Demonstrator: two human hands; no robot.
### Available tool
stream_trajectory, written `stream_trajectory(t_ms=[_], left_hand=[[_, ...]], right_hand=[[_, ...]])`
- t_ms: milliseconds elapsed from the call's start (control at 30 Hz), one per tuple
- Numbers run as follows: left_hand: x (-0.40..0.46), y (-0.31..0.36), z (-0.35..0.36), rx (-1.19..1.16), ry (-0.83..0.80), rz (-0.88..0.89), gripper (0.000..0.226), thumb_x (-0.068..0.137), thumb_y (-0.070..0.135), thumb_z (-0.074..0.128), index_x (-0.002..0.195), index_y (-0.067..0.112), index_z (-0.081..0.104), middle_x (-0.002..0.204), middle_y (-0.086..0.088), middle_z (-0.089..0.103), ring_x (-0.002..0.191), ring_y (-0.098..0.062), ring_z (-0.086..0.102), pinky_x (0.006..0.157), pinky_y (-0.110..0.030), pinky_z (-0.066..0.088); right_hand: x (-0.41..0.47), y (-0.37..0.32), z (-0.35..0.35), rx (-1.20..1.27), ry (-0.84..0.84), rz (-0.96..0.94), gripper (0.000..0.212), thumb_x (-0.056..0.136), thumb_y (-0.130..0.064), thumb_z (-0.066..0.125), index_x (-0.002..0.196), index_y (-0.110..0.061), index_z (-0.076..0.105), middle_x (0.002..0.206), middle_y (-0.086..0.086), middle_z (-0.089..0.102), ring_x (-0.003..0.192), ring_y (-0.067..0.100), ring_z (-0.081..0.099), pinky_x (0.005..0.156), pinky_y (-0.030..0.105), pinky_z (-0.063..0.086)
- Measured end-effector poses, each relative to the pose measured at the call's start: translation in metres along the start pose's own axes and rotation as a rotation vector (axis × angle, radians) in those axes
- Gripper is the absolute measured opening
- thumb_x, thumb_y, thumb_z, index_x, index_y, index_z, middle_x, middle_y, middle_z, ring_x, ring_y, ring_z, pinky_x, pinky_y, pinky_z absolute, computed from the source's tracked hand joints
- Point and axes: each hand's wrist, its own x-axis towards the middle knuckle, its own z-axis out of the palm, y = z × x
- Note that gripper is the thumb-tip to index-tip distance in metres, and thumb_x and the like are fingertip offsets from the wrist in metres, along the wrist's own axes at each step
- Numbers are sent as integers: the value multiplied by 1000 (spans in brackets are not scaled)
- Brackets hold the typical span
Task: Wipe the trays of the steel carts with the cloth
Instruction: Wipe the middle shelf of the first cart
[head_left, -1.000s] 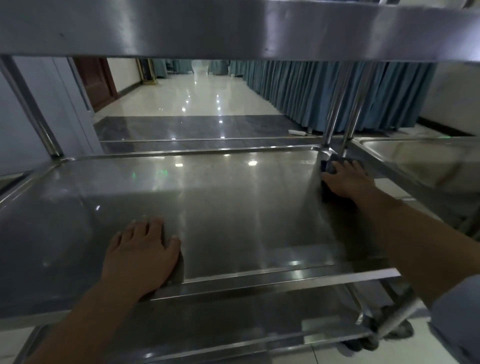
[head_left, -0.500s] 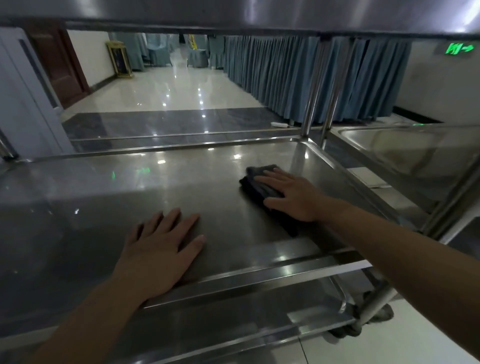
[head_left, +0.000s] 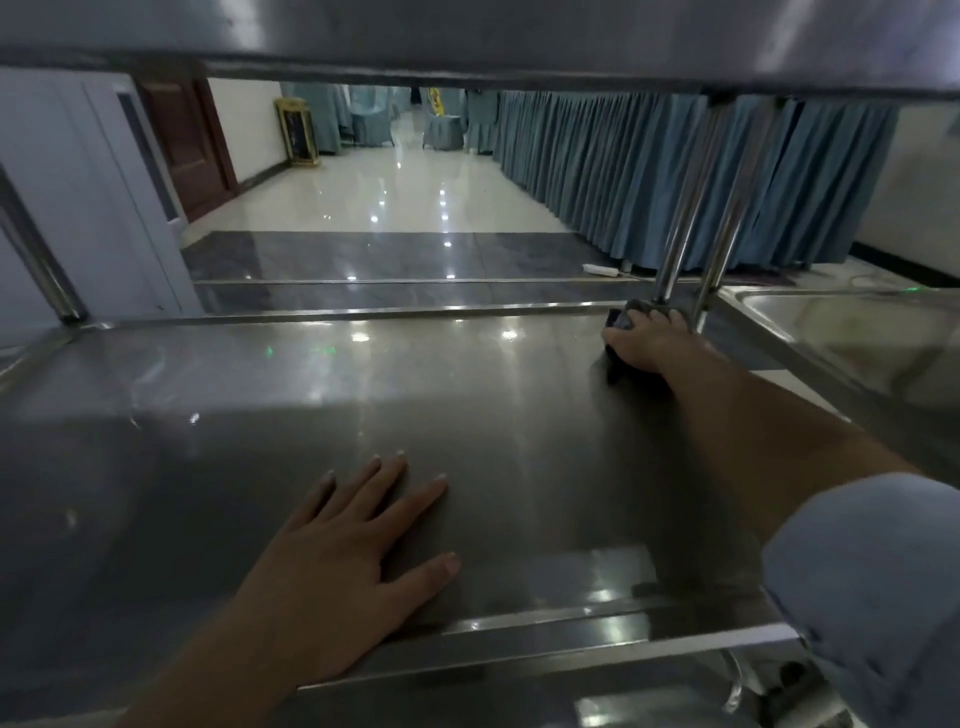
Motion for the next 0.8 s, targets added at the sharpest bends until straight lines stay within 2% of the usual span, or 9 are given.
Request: stream_trajectory(t_ms=[200, 367, 467, 567, 667, 733, 800], left_hand=[[1, -5, 4, -54, 24, 6, 83, 51, 99, -17, 131, 80, 0, 159, 28, -15, 143, 10, -22, 119, -27, -13], [3, -3, 3, -24, 16, -8, 89, 45, 98, -22, 130, 80, -7, 156, 28, -22, 141, 10, -27, 119, -28, -13], [3, -6, 9, -55, 51, 0, 84, 53, 99, -15, 134, 79, -3, 160, 24, -13, 144, 5, -22, 118, -29, -12], [3, -5, 9, -49, 54, 1, 83, 53, 99, -17, 132, 79, -2, 159, 25, -14, 144, 6, -22, 118, -28, -13], [1, 1, 1, -11, -7, -16, 84, 47, 96, -23, 128, 78, -10, 160, 23, -20, 144, 5, -26, 120, -30, -13], [1, 2, -1, 0, -29, -17, 77, 50, 95, -19, 125, 78, -14, 162, 20, -18, 147, 2, -22, 122, -31, -11], [0, -1, 0, -19, -23, -5, 76, 59, 98, -7, 131, 75, -14, 164, 19, -13, 149, 0, -16, 123, -33, -9]], right_hand=[[27, -10, -1, -54, -4, -41, 80, 95, -69, 32, 160, -25, 15, 167, 9, 14, 153, 33, 7, 121, 59, 13], [24, -16, -2, -48, 33, -41, 77, 94, -64, 33, 158, -25, 19, 165, 9, 19, 152, 33, 11, 119, 61, 16], [15, -28, -2, -40, 27, -83, 80, 89, -65, 32, 157, -23, 22, 163, 11, 22, 151, 35, 14, 117, 60, 19], [-6, -73, 12, 7, 8, -213, 87, 79, -67, 29, 155, -24, 26, 164, 8, 23, 151, 33, 12, 117, 59, 19], [-50, -151, 30, 10, -12, -422, 74, 89, -61, 37, 155, -28, 27, 165, 0, 18, 153, 26, 7, 117, 56, 15], [-86, -200, 41, 18, -13, -566, 69, 91, -59, 39, 153, -31, 30, 165, -5, 19, 153, 22, 7, 117, 53, 16], [-116, -232, 52, 26, -48, -700, 68, 92, -60, 41, 154, -34, 29, 166, -6, 17, 154, 20, 5, 117, 52, 16]])
